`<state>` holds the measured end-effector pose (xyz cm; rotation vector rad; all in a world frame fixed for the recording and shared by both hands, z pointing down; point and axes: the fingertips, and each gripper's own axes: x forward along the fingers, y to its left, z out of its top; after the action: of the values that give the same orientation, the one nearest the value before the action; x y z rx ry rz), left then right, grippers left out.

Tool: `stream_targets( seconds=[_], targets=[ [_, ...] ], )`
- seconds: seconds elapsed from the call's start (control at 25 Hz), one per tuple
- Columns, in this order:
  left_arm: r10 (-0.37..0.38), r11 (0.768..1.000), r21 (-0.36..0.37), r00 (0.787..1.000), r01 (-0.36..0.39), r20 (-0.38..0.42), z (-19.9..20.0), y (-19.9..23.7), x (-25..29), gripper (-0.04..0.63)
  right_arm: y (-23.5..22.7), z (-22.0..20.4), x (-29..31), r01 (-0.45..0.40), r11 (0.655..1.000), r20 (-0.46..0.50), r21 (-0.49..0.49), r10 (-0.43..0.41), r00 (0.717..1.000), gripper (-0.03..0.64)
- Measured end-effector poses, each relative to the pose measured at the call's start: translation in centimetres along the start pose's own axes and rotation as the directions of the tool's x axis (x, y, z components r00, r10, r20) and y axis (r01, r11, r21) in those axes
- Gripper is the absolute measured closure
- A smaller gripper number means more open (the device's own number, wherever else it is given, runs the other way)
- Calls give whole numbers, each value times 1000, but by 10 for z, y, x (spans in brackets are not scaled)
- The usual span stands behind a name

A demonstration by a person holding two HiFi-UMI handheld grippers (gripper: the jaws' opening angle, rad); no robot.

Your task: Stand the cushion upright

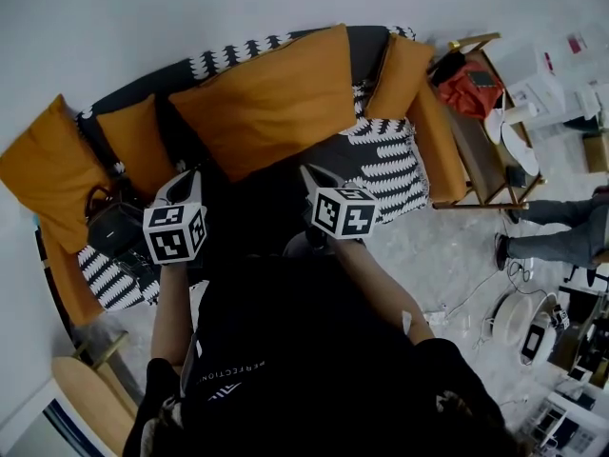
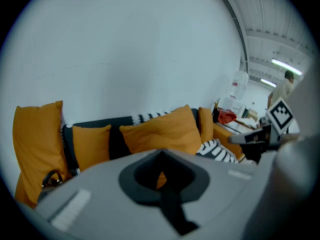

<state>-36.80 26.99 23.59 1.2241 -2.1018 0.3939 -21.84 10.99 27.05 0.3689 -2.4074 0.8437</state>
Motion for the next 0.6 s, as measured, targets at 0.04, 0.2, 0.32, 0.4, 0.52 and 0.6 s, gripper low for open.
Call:
stream_targets(
  seconds=[0.04,0.2,0.32,0.4,0.52,0.6],
  targets=[
    [-2,1000,2,1000,2,-1,1,0,2,586,0,0,0,-2,1000,4,9,2,1000,624],
    [-15,1000,10,1000,15,-5,4,-4,10,586,-3,-3,1,-4,999,-1,32,4,1000,624],
    [-30,999,15,999,30,-10,6,-7,17,586,-6,-4,2,-1,999,-5,38,1,1000,624],
    [-39,999,17,999,39,-16,5,-8,22,586,-7,-5,2,1,999,-7,42,-1,1000,624],
    [-39,999,21,999,40,-26,5,-9,29,586,-10,-5,-1,-16,996,3,90,16,1000,624],
    [-38,999,24,999,39,-31,9,-9,35,586,-13,-2,-3,-33,992,14,124,31,999,624]
  ],
)
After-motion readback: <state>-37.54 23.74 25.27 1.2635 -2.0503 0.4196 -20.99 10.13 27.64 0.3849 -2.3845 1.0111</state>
